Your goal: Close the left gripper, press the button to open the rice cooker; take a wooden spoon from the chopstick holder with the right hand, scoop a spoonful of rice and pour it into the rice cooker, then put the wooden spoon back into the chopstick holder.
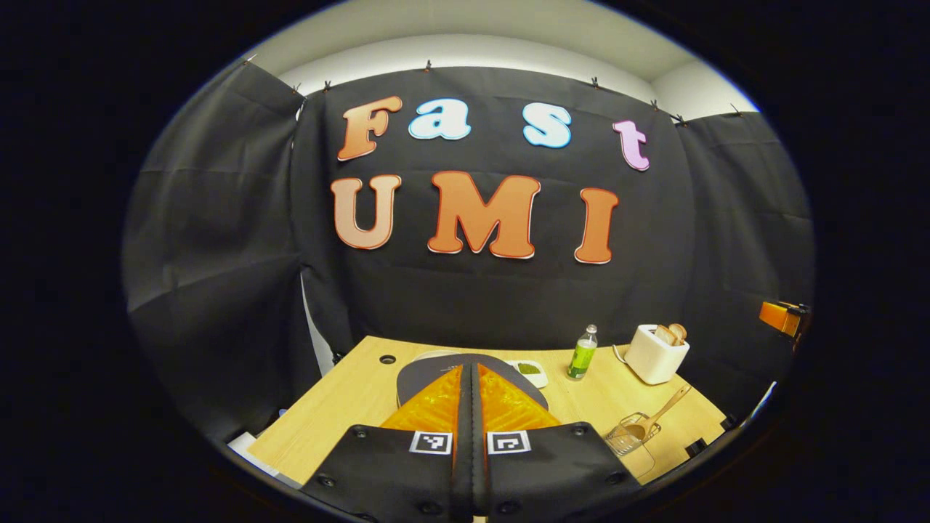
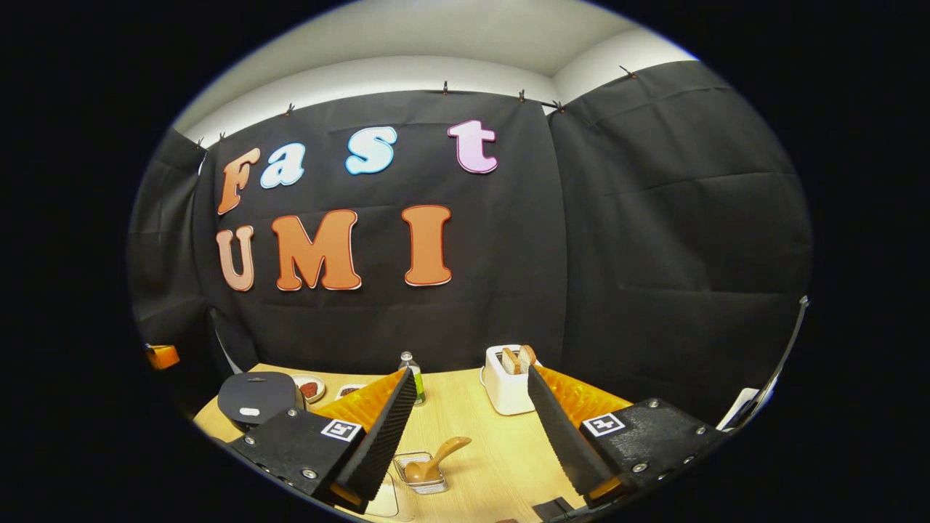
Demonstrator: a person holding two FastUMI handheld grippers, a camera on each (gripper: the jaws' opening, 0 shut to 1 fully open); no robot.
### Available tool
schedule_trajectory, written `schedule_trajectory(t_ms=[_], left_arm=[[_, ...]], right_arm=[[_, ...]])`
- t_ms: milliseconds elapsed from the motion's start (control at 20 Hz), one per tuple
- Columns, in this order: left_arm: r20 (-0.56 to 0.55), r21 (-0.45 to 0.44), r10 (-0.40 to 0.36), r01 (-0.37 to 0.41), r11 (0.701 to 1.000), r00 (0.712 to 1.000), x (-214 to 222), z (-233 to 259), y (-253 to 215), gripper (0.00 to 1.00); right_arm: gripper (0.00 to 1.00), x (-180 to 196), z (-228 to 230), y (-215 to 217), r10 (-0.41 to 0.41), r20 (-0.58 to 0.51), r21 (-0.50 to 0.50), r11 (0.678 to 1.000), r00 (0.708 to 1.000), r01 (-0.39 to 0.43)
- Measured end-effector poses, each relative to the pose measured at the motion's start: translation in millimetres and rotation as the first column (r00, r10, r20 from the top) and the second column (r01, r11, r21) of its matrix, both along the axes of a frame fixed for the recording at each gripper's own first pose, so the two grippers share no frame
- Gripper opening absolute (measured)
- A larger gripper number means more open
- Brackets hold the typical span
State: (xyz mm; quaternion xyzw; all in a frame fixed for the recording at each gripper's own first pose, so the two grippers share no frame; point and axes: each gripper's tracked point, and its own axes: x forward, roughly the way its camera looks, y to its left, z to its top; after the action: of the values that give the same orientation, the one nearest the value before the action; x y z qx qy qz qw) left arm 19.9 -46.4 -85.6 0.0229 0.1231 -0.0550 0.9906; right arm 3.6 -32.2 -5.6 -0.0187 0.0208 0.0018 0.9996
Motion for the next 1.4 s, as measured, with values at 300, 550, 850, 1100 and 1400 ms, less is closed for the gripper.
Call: schedule_trajectory(t_ms=[300, 550, 850, 1100, 1400], left_arm=[[-0.122, -0.024, -0.063, 0.061, 0.998, 0.991, 22.0, -47.1, -27.8, 0.0], [-0.195, 0.003, -0.091, 0.094, 0.996, 0.977, 42.4, -83.1, -42.9, 0.04], [-0.291, 0.044, -0.095, 0.113, 0.993, 0.952, 48.7, -128.6, -45.0, 0.04], [-0.38, 0.02, -0.077, 0.092, 0.996, 0.922, 40.1, -161.7, -41.9, 0.0], [-0.391, 0.045, -0.076, 0.102, 0.994, 0.917, 42.7, -160.7, -42.4, 0.04]], right_arm=[[1.0, -0.3, -13.8, -18.8, -0.045, -0.032, -0.019, 0.999, 0.998, 0.044], [0.95, -4.5, -23.4, -38.8, -0.09, -0.06, -0.014, 0.996, 0.994, 0.089], [0.95, -12.3, -25.9, -59.0, -0.138, -0.07, -0.025, 0.99, 0.988, 0.136], [0.95, -15.5, -30.7, -65.5, -0.158, -0.08, -0.024, 0.987, 0.984, 0.156], [0.95, -12.8, -35.1, -63.2, -0.156, -0.087, -0.011, 0.988, 0.984, 0.156]])
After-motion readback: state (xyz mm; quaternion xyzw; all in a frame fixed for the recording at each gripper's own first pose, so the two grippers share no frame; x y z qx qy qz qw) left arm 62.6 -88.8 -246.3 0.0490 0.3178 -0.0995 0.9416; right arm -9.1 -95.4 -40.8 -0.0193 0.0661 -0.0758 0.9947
